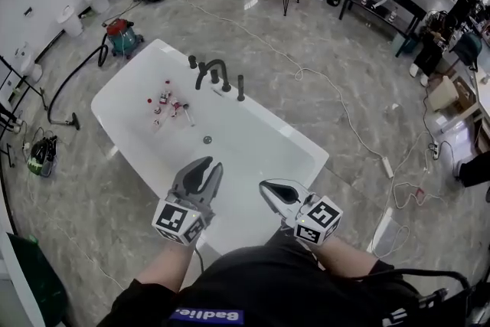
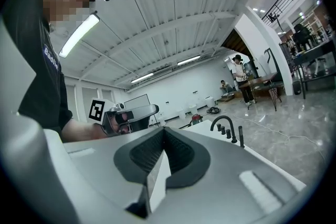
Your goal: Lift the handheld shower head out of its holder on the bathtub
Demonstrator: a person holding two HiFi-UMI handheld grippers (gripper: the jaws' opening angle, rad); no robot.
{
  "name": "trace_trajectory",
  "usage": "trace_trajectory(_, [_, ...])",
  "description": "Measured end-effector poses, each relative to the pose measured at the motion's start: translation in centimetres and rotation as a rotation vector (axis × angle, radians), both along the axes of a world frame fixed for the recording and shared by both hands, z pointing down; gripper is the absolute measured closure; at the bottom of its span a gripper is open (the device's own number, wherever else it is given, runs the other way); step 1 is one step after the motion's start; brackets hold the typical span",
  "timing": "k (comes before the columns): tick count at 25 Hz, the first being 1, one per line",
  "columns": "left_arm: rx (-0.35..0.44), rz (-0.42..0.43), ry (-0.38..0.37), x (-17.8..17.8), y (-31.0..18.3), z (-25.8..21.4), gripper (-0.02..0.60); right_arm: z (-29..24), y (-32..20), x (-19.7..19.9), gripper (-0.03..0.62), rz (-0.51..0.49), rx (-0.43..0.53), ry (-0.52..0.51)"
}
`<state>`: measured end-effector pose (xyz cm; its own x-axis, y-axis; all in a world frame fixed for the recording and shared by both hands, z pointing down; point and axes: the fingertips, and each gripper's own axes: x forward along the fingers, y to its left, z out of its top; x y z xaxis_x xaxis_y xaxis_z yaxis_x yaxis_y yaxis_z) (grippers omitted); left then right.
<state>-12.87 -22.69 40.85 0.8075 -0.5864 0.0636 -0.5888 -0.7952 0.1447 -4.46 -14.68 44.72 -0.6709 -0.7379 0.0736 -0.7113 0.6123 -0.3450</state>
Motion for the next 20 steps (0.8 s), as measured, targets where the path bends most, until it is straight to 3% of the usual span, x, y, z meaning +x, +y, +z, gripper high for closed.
trace_trajectory(11, [-0.029,-0.085,-0.060,5.3,-7.8,3.2,0.431,3.8,-3.9,5.9,0.594,-0.059,-0.056,-0.041])
trace_trajectory(20, [-0.036,-0.064,-0.098,9.0,-13.6,5.7,0.428,5.2,-6.3,9.0,0.594,-0.041,-0.077,-0.037])
